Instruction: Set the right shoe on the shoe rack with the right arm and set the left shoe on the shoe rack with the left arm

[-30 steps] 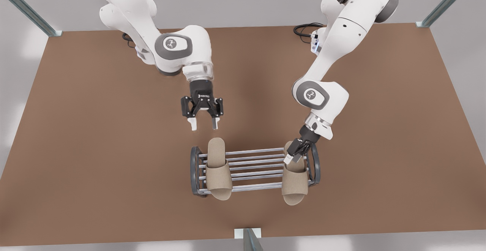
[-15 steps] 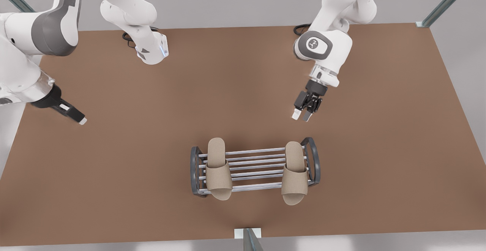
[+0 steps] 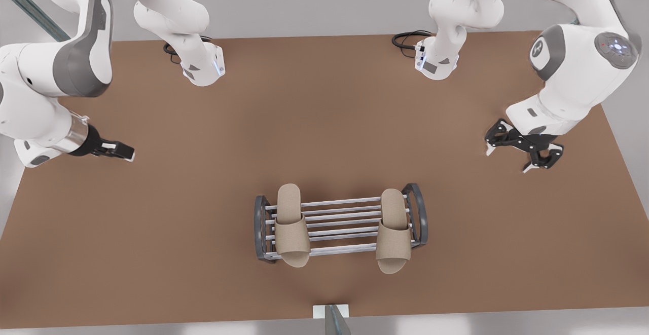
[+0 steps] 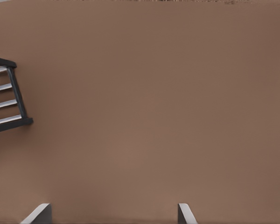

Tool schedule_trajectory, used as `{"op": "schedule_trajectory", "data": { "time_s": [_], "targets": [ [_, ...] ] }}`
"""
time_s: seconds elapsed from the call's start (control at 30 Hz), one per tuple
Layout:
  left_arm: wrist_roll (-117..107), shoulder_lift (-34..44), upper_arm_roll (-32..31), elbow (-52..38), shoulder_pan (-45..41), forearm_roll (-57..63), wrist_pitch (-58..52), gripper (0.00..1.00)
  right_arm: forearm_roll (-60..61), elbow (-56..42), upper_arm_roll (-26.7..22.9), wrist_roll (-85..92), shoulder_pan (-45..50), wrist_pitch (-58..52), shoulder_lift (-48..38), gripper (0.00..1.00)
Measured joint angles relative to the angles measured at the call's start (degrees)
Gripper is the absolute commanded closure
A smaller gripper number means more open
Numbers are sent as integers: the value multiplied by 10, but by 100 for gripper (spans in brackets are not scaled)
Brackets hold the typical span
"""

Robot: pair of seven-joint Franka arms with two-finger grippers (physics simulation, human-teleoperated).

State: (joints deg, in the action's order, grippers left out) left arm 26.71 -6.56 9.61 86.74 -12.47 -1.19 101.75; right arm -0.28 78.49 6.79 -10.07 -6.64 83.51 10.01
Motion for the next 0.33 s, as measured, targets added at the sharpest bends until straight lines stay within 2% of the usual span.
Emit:
{"op": "schedule_trajectory", "data": {
  "time_s": [0.1, 0.33],
  "targets": [
    [-48, -11, -4, 0, 43, 49, -74, 0, 1, -6, 0, 20, 1, -2, 1, 0],
    [-138, 29, -41, 22, 20, 63, -129, 0, 0, -7, 0, 54, 3, -5, 2, 0]
  ]
}}
